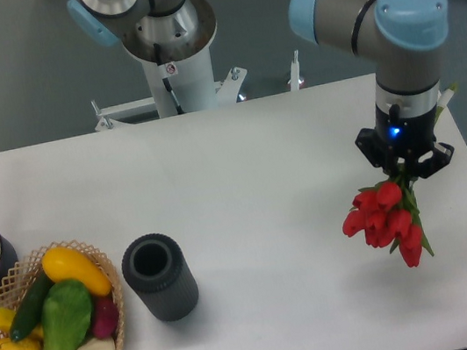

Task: Insert the flowers into the vase
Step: 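Carry the red tulip bunch in the gripper toward the black vase, then position the tulip stems over the vase opening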

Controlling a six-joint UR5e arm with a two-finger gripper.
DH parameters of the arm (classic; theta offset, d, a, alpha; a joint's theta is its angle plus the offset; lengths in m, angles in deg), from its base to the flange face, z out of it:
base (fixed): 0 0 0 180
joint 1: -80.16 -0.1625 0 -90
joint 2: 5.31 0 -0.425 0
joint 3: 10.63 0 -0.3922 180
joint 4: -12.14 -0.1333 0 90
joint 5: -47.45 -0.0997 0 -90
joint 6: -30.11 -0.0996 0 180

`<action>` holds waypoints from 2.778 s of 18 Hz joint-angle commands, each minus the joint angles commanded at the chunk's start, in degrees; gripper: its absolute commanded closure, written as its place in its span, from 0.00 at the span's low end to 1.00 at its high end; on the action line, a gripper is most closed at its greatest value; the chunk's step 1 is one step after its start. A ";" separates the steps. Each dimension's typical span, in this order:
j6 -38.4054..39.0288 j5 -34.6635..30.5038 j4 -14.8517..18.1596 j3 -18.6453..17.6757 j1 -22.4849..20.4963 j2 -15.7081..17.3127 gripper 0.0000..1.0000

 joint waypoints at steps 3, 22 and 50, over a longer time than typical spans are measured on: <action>0.35 2.29 1.49 -0.61 0.53 2.10 1.00; 12.39 36.05 -9.14 -5.80 0.96 5.89 1.00; 16.35 75.77 -10.46 -12.31 7.99 4.66 1.00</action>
